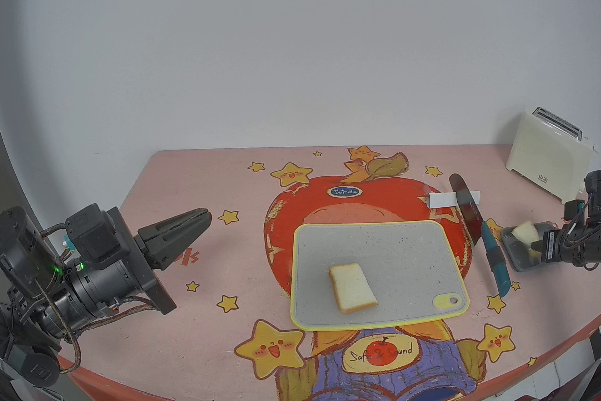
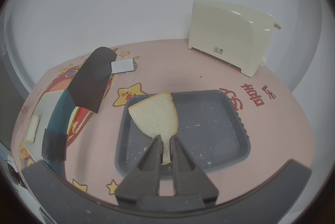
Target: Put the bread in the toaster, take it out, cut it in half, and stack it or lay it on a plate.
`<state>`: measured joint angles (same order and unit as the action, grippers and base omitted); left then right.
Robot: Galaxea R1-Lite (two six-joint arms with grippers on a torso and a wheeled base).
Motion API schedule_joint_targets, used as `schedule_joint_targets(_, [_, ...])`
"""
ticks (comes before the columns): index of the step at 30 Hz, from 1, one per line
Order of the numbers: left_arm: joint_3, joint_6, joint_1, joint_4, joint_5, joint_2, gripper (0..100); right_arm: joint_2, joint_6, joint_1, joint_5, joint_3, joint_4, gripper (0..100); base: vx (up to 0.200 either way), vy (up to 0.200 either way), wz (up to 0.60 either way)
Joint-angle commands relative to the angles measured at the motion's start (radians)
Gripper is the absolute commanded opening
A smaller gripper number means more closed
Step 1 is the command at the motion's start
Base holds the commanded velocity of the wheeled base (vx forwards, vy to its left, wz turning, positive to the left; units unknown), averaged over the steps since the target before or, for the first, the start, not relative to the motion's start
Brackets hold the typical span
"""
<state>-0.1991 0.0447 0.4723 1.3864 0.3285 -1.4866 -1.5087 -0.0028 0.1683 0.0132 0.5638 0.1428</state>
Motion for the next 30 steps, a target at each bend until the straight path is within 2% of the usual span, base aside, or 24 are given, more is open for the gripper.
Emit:
schedule_joint_targets(1, [0.0, 0.0, 0.0, 0.0, 0.0, 0.002, 0, 0.004, 0.0, -0.004, 0.001, -0.001, -0.002, 100, 0.0, 0.0, 0.0])
schedule_joint_targets(19, [0.0, 0.001, 0.0, 0.0, 0.0, 0.003, 0, 0.012, -0.006, 0.004, -0.006, -0.001, -0.011, 100, 0.0, 0.0, 0.0])
schedule_joint_targets(30, [0.001, 0.001, 0.0, 0.0, 0.0, 0.003, 0, 0.01, -0.01, -0.027, -0.006, -0.009, -0.014, 100, 0.0, 0.0, 0.0])
